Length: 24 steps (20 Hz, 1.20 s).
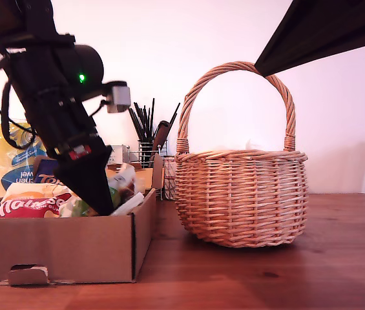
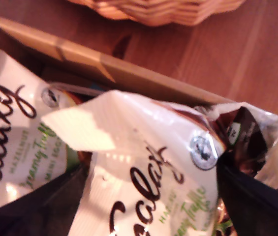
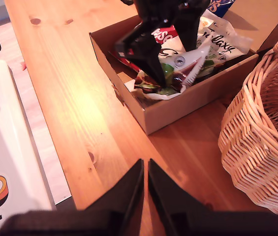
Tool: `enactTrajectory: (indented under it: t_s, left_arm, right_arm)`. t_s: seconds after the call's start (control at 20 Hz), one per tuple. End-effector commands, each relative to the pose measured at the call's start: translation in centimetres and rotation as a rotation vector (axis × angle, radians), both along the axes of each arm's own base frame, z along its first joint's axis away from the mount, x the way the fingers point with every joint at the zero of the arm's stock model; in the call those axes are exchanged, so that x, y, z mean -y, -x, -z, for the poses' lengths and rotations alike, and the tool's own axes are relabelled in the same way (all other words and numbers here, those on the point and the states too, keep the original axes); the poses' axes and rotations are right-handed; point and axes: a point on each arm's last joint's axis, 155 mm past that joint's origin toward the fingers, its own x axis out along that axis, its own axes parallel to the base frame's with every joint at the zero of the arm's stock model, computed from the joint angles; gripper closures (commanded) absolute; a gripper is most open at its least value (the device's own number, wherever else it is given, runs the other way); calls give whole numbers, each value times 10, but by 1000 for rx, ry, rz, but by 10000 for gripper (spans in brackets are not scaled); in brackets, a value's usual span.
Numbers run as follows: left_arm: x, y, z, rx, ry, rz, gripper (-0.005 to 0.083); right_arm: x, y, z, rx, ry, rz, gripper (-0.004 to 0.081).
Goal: Move the bags of Easter eggs from the cardboard box on the left into the woven basket on the right side.
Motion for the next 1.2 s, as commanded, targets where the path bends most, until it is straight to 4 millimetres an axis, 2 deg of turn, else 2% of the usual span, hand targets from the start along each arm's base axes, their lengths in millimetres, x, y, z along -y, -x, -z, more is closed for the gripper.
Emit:
enactTrajectory:
  t_s: [0.0,0.05,0.15,0.2,0.3,0.35,0.4,0.55,0.75,0.95,1.15]
  left_arm:
    - [0,10,25,-69,-17,6,14]
    - [3,13,26,-83,-4,13,25]
    - [5,15,25,-90,5,19,130]
    - [4,16,26,-96,1,18,235]
    - [2,21,27,-117,-9,19,525]
    - [1,22,28,-120,-11,19,631]
    - [1,21,28,-117,-13,21,678]
    - [0,22,26,-119,-16,24,687]
    - [0,24,9,-105,-9,24,687]
    - [1,21,-21,-33,25,26,687]
    - [3,17,-62,75,77,28,687]
  right_arm:
    - [-1,-2,-6,13,-8,1,783]
    - [-1,-2,-5,12,-7,2,783]
    - [0,-2,-5,12,-6,2,783]
    - [0,-2,-5,12,-6,2,783]
    - [0,-2,-5,11,-6,2,783]
    - [0,-2,-5,11,-6,2,783]
    - [0,-2,-5,11,-6,2,783]
    - [0,-2,-5,11,-6,3,783]
    - [0,-2,-5,10,-6,3,783]
    - [0,-2,-5,10,-6,3,783]
    - [0,-2,-5,11,-6,3,783]
